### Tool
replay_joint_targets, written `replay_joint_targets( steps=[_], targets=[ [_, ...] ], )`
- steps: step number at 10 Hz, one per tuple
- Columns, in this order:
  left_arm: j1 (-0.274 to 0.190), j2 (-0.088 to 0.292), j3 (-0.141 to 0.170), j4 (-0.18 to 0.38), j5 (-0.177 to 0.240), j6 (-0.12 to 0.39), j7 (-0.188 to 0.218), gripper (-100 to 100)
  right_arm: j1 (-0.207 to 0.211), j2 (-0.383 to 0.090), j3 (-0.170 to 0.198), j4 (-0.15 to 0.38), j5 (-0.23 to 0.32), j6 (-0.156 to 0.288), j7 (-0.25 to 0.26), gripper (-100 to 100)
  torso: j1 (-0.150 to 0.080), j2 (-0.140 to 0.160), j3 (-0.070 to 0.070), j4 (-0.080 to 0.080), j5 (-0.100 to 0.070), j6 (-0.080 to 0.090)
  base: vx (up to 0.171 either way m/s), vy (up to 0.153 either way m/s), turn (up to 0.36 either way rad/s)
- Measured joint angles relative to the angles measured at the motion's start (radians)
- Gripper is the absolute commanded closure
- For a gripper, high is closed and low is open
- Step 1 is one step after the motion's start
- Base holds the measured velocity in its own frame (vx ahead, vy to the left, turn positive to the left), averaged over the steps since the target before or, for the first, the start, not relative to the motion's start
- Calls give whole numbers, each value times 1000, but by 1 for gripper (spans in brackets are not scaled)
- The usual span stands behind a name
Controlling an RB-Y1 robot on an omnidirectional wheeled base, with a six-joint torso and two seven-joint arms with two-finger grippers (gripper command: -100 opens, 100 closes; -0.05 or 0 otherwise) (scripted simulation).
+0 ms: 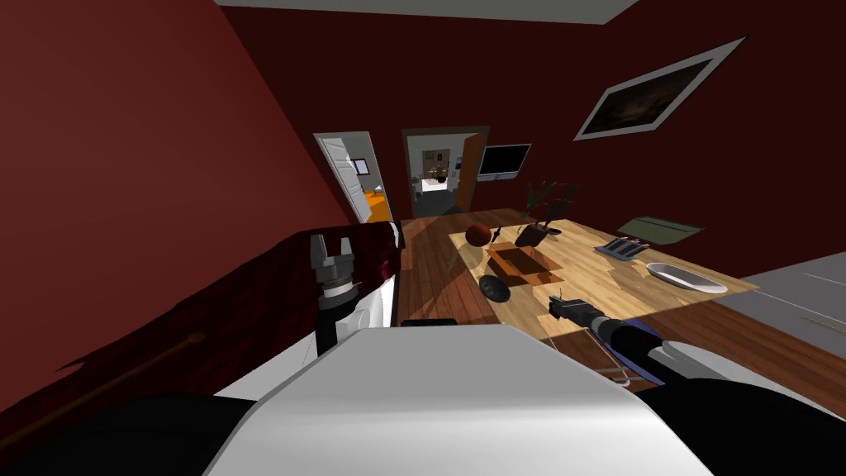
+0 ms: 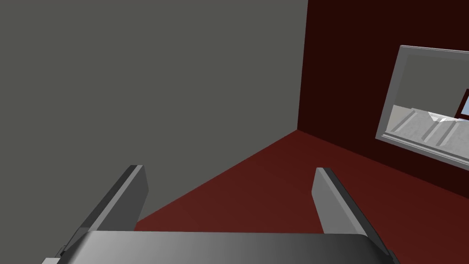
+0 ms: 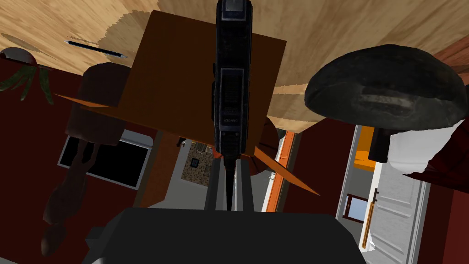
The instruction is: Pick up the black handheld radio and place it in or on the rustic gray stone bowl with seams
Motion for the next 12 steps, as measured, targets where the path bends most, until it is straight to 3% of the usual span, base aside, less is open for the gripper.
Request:
replay_joint_targets(
  steps=[6, 8, 10, 11, 12],
  targets=[
    [0, 0, 0, 0, 0, 0, 0, 0, 114, -103, -69, -112, -29, -5, -75, 100, 4, -6, -4, -1, -1, -2, 97, 131, 12],
    [0, 0, 0, 0, 0, 0, 0, 0, 157, -126, -77, -141, -49, -24, -103, 100, 0, -8, -5, -2, -2, -2, 155, 65, 118],
    [0, 0, 0, 0, 0, 0, 0, 0, 197, -120, -56, -161, -63, -43, -120, 100, -6, -8, -5, -2, -5, -1, 86, 29, 91],
    [0, 0, 0, 0, 0, 0, 0, 0, 198, -118, -53, -162, -63, -48, -120, -100, -8, -3, -2, -1, -4, 0, 11, 6, 2],
    [0, 0, 0, 0, 0, 0, 0, 0, 197, -118, -53, -163, -63, -48, -120, -100, -9, 0, -1, -1, -5, 1, 6, 3, 1]
  ],
)
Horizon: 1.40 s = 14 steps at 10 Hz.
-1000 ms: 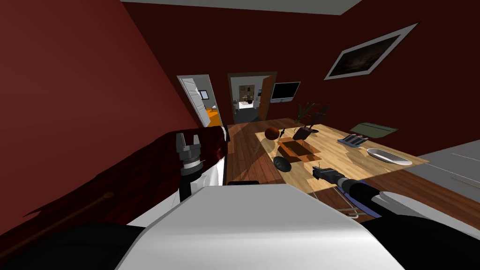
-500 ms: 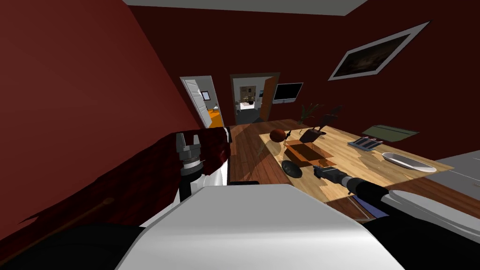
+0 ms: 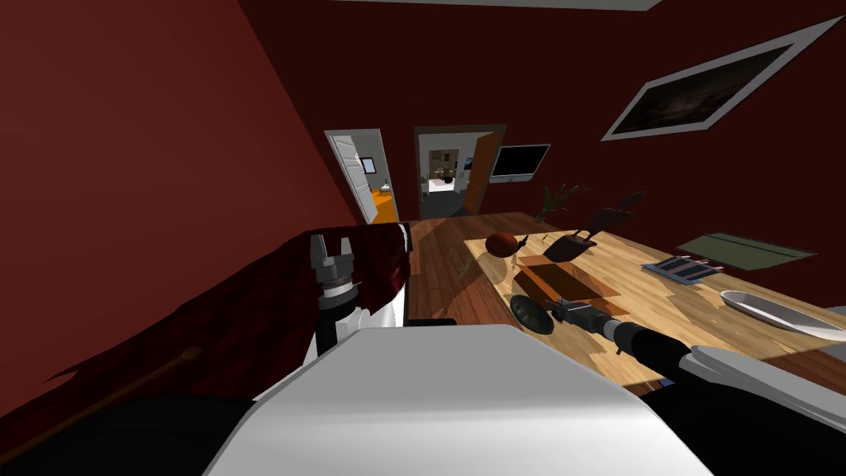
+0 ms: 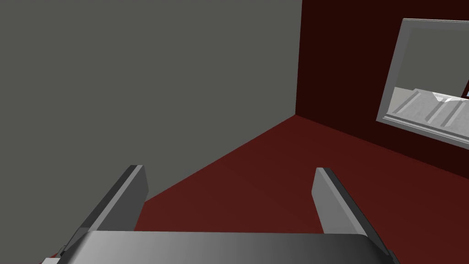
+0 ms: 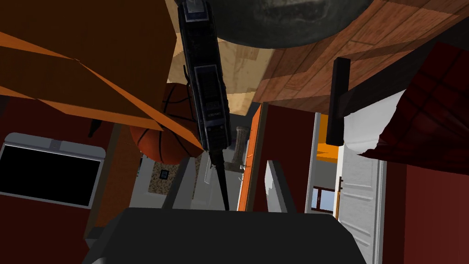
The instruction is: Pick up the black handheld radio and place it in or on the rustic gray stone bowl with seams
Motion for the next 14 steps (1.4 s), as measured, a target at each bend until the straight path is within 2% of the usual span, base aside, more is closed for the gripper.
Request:
replay_joint_targets(
  steps=[3, 4, 5, 8, 9, 12, 13, 14],
  targets=[
    [0, 0, 0, 0, 0, 0, 0, 0, 0, 0, 0, 0, 0, 0, 0, -100, -1, 2, 1, 1, 0, 0, 0, 0, 0],
    [0, 0, 0, 0, 0, 0, 0, 0, 0, 0, 0, 0, 0, 0, 0, 0, -1, 2, 2, 1, 0, 0, 0, 0, 0],
    [0, 0, 0, 0, 0, 0, 0, 0, 0, 0, 0, 0, 0, 0, 0, -100, -1, 3, 2, 1, 0, 0, 8, 4, -113],
    [0, 0, 0, 0, 0, 0, 0, 0, 36, -51, -45, -32, -10, -4, -33, -100, 0, 2, 1, 1, 0, 0, 12, 13, -106],
    [0, 0, 0, 0, 0, 0, 0, 0, 62, -74, -76, -46, -16, -14, -47, -100, 0, 2, 1, 1, 0, 0, 12, 14, -127],
    [0, 0, 0, 0, 0, 0, 0, 0, 97, -145, -124, -82, -29, -18, -96, -100, 0, 2, 1, 1, 0, 0, 9, 12, -89],
    [0, 0, 0, 0, 0, 0, 0, 0, 98, -146, -126, -84, -29, -19, -98, 0, 0, 2, 1, 1, 0, 0, 0, 0, 0],
    [0, 0, 0, 0, 0, 0, 0, 0, 98, -146, -126, -84, -29, -19, -98, 0, -1, 2, 1, 1, 0, 0, 0, 0, 0]
  ],
)
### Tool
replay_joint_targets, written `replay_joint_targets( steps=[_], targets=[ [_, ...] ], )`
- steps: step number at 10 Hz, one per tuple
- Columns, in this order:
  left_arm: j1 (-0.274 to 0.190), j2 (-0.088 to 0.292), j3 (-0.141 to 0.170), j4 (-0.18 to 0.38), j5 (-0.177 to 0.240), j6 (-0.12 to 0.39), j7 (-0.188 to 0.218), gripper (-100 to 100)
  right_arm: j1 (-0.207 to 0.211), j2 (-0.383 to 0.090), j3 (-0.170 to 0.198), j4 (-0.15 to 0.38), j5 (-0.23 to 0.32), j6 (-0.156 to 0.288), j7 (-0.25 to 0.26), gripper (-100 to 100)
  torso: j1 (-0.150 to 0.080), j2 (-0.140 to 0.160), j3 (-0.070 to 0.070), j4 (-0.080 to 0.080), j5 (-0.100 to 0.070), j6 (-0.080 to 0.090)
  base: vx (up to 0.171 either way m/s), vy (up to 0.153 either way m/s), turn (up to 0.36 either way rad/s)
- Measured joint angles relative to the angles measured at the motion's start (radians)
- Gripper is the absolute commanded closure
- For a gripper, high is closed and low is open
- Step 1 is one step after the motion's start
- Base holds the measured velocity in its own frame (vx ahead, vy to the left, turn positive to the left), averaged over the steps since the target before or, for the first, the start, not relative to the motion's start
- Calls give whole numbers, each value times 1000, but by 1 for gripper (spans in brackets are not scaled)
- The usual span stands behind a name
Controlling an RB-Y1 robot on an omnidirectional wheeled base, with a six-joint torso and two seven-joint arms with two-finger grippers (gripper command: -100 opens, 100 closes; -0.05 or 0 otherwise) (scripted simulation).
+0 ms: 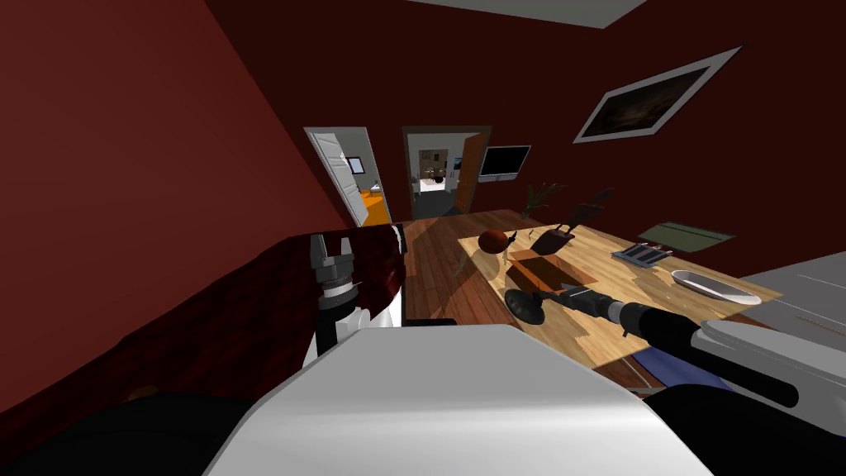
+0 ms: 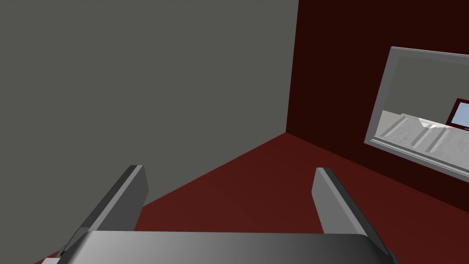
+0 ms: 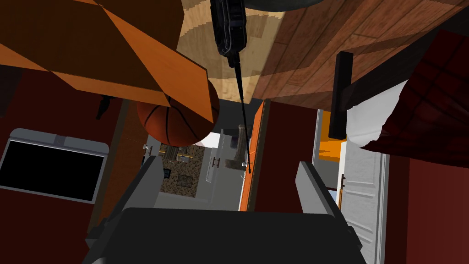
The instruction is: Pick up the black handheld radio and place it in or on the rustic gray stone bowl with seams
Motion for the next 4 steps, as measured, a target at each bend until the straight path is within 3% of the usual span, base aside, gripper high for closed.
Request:
replay_joint_targets(
  steps=[4],
  targets=[
    [0, 0, 0, 0, 0, 0, 0, 0, 0, 0, 0, 0, 0, 0, 0, 0, 0, 0, 0, 0, 0, 0, 0, 0, 0]
  ],
)
